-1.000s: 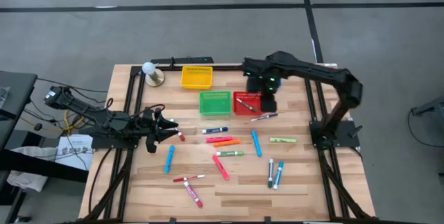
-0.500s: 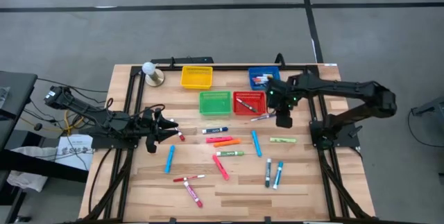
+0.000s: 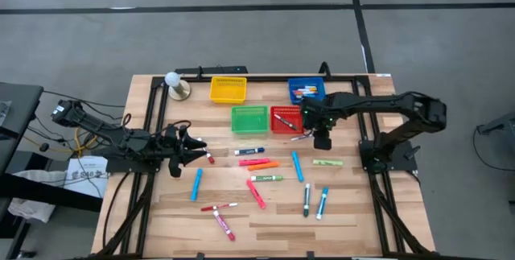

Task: Pick & Place Markers
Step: Put the blue marker into the red bin

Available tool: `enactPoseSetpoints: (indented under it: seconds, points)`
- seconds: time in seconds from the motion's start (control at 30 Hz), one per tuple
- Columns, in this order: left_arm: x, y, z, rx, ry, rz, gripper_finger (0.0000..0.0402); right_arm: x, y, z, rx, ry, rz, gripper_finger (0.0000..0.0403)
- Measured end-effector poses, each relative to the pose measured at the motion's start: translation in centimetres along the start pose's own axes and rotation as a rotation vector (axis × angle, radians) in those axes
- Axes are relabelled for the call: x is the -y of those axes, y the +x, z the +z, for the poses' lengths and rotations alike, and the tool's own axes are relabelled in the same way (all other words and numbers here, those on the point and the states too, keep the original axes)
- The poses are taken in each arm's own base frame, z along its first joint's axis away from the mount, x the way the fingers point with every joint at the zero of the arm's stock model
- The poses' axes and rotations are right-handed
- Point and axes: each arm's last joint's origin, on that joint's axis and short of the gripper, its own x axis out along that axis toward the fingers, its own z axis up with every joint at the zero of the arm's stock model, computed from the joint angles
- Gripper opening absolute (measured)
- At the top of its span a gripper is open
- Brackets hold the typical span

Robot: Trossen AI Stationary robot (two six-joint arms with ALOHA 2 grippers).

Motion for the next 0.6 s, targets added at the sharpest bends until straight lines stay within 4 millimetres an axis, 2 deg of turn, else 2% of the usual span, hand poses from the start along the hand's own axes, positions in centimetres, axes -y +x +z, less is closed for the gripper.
enactPoseSetpoints:
  seconds: [0.27,0.6]
  points:
    - [0.0,0.0,0.1,0.005,-0.003,-0.003,0.0159,1.4,2.4,0.3,-0.085,0.021,0.027,0.0122]
    - [0.0,0.0,0.1,0.006,-0.003,-0.003,0.0159,2.3,3.8,0.1,-0.047,0.017,0.026,0.0122]
